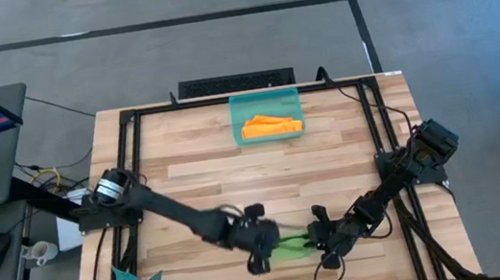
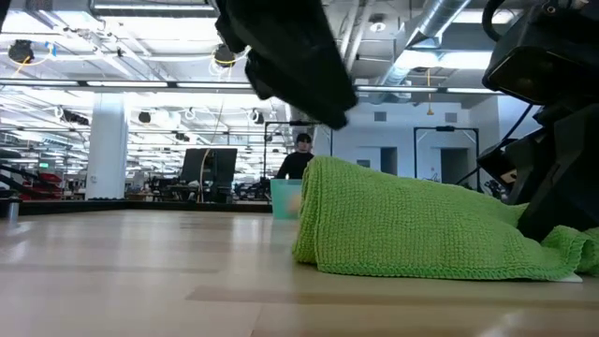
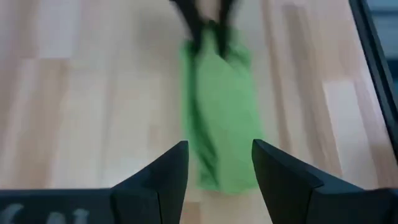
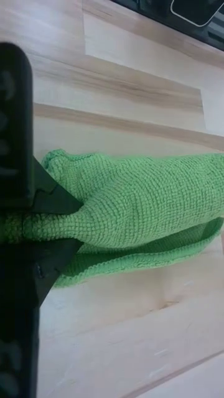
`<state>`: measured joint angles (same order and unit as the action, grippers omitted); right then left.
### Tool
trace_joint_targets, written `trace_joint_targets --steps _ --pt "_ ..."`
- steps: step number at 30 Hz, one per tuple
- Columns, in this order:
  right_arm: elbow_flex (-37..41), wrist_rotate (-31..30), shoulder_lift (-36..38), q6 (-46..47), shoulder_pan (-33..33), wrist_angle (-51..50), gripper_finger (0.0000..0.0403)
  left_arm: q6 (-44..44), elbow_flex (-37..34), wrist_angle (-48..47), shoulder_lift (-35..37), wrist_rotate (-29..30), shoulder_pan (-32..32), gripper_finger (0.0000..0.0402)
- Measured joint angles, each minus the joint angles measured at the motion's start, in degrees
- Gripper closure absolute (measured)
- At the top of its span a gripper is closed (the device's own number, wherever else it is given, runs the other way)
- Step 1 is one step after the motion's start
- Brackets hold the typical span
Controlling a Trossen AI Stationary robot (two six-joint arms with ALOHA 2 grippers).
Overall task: Roll microfiber towels into tight, uniform cylinder then place into a basket
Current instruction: Put the rolled green microfiber towel into the blue bin
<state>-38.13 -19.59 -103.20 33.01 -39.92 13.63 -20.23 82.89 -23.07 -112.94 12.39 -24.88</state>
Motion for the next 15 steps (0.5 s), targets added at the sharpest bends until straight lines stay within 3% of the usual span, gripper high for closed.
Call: trace_joint_targets --steps 10,15 --pt "0.0 0.17 0.0 0.04 0.6 0.04 0.0347 0.12 -0.07 5.57 -3.46 -3.58 -2.69 0.0198" --pt "0.0 0.31 0.0 0.07 0.68 0.09 0.0346 6.37 -0.07 6.52 -3.46 -1.45 -2.66 0.0187"
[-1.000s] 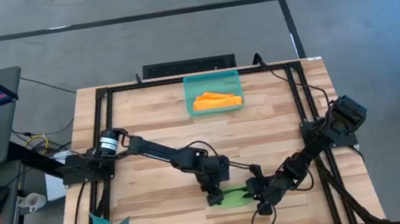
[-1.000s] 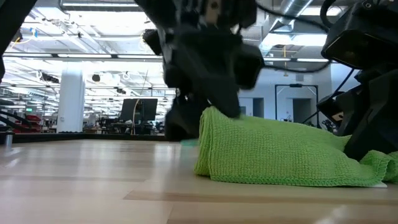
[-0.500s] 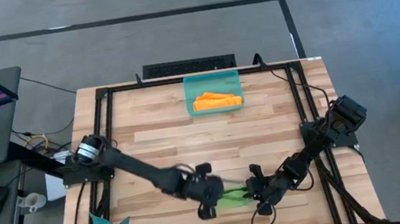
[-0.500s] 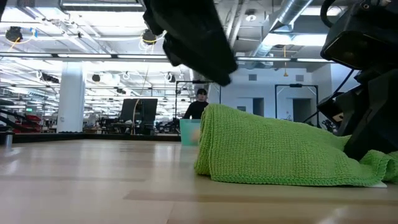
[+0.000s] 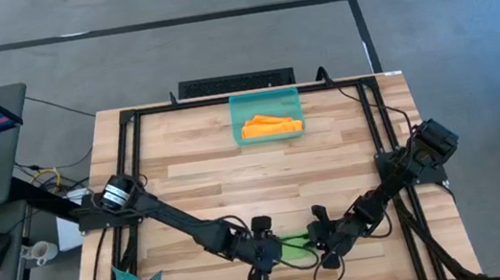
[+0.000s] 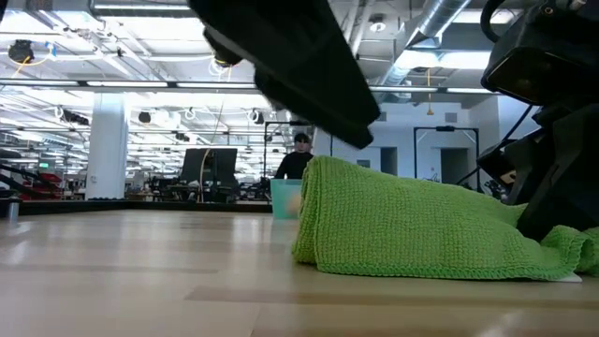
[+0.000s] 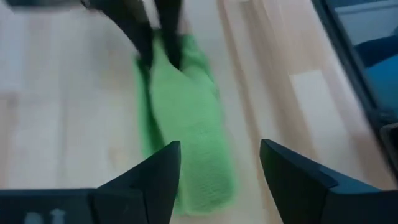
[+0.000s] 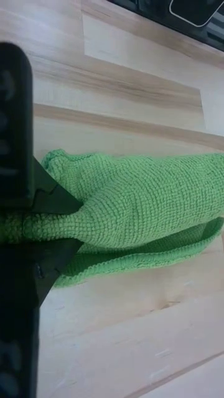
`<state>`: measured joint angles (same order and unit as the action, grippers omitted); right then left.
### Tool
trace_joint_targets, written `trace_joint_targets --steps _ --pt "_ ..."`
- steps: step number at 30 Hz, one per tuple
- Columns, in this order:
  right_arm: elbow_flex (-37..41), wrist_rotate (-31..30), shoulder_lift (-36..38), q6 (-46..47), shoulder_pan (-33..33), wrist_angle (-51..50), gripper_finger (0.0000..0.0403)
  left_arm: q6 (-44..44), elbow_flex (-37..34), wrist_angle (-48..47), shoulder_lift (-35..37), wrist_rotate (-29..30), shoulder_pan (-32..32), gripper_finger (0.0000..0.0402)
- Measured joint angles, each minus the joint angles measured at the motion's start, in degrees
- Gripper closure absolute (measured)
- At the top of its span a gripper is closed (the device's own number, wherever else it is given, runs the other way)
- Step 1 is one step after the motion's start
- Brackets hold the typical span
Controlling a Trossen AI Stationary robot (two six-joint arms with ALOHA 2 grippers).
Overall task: Roll microfiber towels into tight, uniform cylinder then place into a basket
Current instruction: Put the rolled green microfiber towel into the blue bin
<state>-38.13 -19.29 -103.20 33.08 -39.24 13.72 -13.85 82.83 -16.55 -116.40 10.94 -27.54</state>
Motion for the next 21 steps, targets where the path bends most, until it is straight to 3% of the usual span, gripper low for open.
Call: trace_joint_targets --steps 6,10,16,21 --pt "0.0 -0.02 0.0 0.04 0.0 0.0 0.0346 1.79 -0.24 -0.39 -0.92 6.42 0.01 0.0187" --pt "0.02 -0.09 0.0 0.07 -0.02 -0.02 0.0346 1.19 -0.05 1.11 -3.17 2.06 0.27 0.0187" --pt "0.04 0.1 0.0 0.53 0.28 -0.02 0.0346 -0.78 -0.01 -0.78 -3.99 4.26 0.5 0.0187" --pt "0.04 -0.05 0.0 0.56 0.27 0.0 0.0346 -3.58 0.0 -1.31 -6.23 -0.32 2.06 0.0187"
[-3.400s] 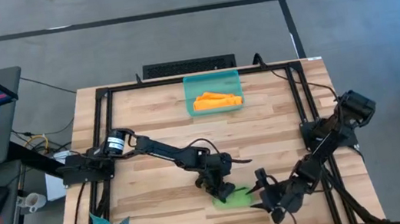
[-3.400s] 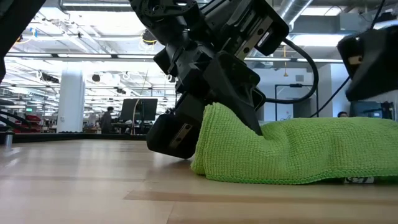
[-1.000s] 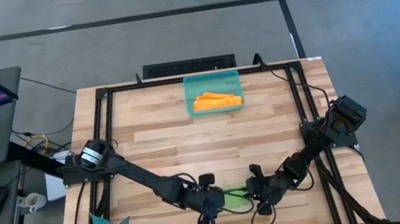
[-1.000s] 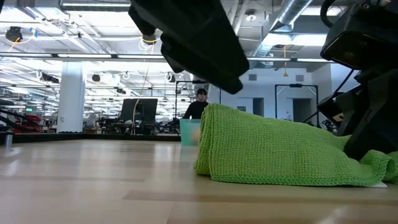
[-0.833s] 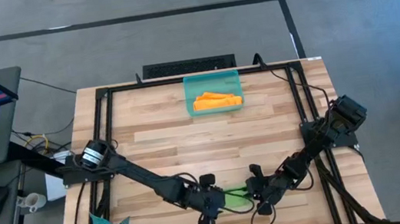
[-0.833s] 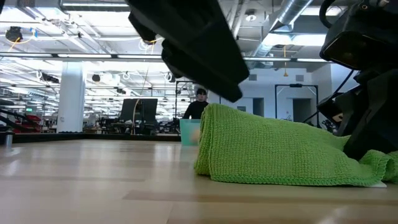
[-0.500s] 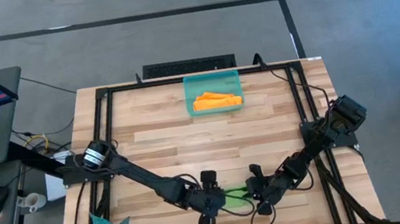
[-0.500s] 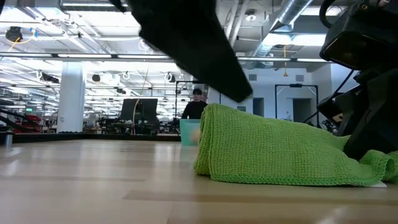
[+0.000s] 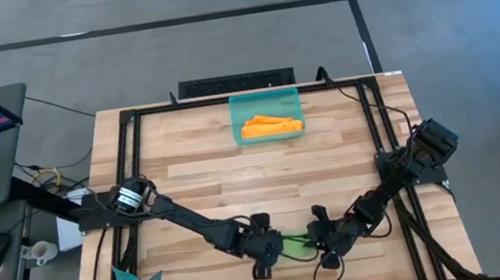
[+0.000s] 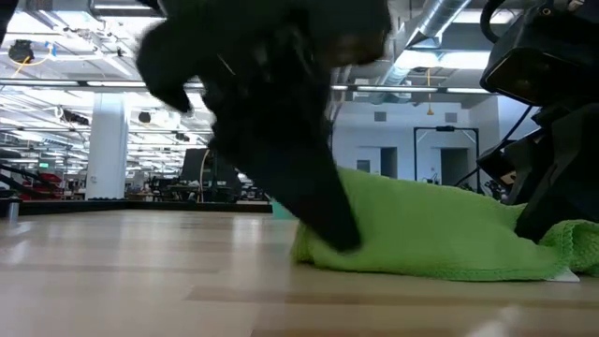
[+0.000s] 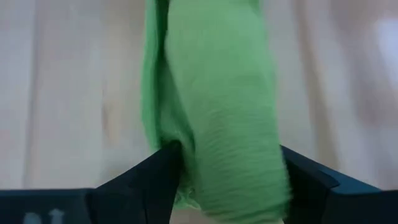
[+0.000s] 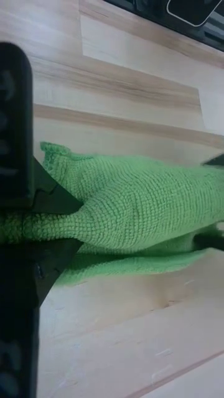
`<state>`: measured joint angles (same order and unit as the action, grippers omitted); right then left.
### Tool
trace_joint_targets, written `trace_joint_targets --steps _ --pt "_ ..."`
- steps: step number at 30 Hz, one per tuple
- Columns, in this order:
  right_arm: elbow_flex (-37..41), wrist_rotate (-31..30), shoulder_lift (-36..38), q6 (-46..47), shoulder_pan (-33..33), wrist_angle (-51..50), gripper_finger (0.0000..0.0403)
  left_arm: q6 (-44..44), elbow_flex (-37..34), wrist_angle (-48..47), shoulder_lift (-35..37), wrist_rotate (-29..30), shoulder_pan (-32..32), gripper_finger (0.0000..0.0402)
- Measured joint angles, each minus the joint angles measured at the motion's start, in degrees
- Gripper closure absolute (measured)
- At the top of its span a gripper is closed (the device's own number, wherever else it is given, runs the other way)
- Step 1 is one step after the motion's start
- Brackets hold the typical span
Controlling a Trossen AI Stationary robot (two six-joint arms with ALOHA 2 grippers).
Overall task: Roll microfiber towels into tight, uniform cylinder then place into a basket
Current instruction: Put the rolled green microfiber towel into the blue bin
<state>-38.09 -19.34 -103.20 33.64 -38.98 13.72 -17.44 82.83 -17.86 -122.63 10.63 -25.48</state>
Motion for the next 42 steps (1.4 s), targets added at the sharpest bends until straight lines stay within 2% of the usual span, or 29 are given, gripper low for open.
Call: trace_joint_targets --steps 4,6,9,13,15,20,27,34,42 --pt "0.0 -0.02 0.0 -0.02 0.13 -0.04 0.0346 -0.72 0.1 -1.26 -0.96 -0.36 0.8 0.0192" --pt "0.0 -0.15 0.0 -0.04 0.1 0.03 0.0346 -0.4 0.17 -1.86 -0.96 -0.51 1.18 0.021" --pt "0.01 -0.16 0.05 -0.04 0.1 0.21 0.0348 1.13 0.13 -1.56 -0.99 -0.24 1.6 0.0262" --pt "0.17 -0.15 0.46 -0.96 0.13 0.61 0.0358 4.5 0.11 -1.95 -0.9 -1.27 2.47 0.0362" --pt "0.17 -0.43 0.85 -1.83 0.15 -0.32 0.0364 5.54 0.11 -2.25 -0.87 -1.58 3.06 0.0383" --pt "0.38 -3.07 3.45 -6.44 0.85 -3.87 0.0366 9.55 -0.02 -2.86 -0.04 -7.98 7.08 0.0371" --pt "0.42 -7.54 11.27 -11.16 5.59 -14.37 0.0366 14.83 -0.22 -7.27 3.15 -7.47 13.5 0.0386" --pt "0.39 -7.72 17.59 -24.87 16.56 -15.7 0.0366 21.74 -0.29 -10.27 7.8 -1.69 20.12 0.0371" --pt "0.33 -7.56 23.16 -42.93 30.8 -15.02 0.0366 29.71 -0.2 -10.62 10.08 -2.47 30.92 0.0385"
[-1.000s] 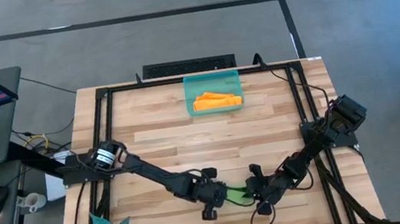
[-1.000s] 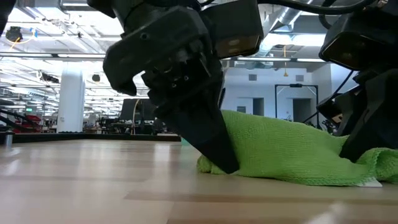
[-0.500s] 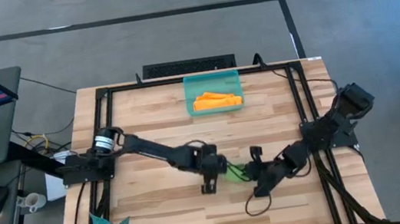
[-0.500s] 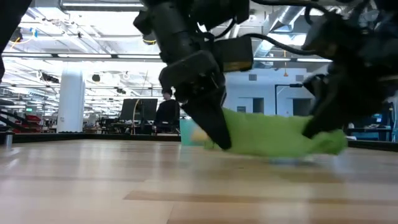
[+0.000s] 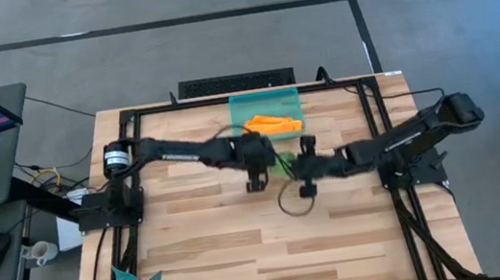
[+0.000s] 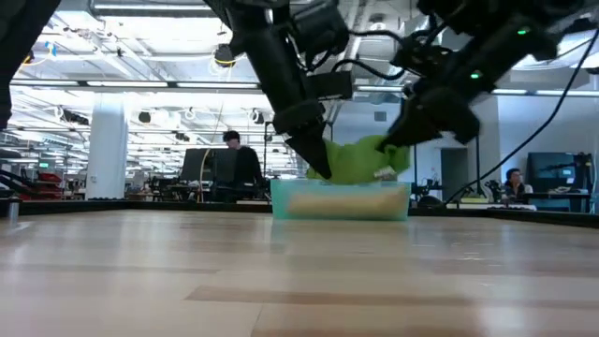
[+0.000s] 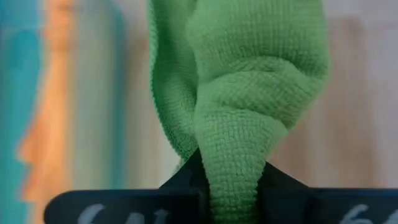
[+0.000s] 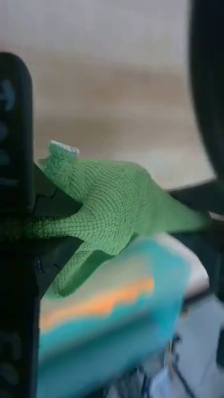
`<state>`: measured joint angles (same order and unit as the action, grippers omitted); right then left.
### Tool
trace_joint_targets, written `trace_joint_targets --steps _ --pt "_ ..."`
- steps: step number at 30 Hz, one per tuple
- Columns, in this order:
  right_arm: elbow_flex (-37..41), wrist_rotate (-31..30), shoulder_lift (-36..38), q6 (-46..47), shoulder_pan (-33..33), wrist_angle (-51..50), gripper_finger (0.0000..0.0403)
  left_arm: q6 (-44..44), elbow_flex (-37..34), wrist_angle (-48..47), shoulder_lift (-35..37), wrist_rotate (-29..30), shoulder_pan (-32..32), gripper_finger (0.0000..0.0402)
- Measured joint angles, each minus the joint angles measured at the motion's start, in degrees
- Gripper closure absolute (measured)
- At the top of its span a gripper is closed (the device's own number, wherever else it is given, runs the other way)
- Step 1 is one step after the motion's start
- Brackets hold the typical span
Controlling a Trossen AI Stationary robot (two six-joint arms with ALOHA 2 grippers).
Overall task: Roll microfiber towels into tight, uniform cylinder then place into a basket
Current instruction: Put the rolled green microfiber towel into the blue bin
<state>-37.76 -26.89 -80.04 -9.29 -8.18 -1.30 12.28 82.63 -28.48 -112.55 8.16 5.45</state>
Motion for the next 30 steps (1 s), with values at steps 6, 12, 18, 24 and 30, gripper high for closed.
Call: trace_joint_targets --steps 6,12,18,24,30 --pt "-0.11 4.45 4.14 -9.98 12.23 1.52 0.0366 5.06 0.08 3.91 0.68 -0.2 6.7 0.037" --pt "-0.15 10.95 2.09 -17.29 24.09 7.14 0.0366 8.6 2.0 7.29 0.51 -0.26 13.67 0.0381" --pt "-0.55 16.77 -2.6 -22.61 33.59 14.58 0.0366 11.36 3.63 10.74 0.02 -2.27 20.12 0.0377" --pt "-7.62 18.48 -10.59 -27.06 38.86 14.0 0.0365 12.04 3.31 14.68 -0.35 -5.82 24.73 0.0381" --pt "-15.19 19.24 -16.88 -28.42 41.62 7.45 0.0365 13.39 3.67 19.37 -4.28 -6.08 26.91 0.038"
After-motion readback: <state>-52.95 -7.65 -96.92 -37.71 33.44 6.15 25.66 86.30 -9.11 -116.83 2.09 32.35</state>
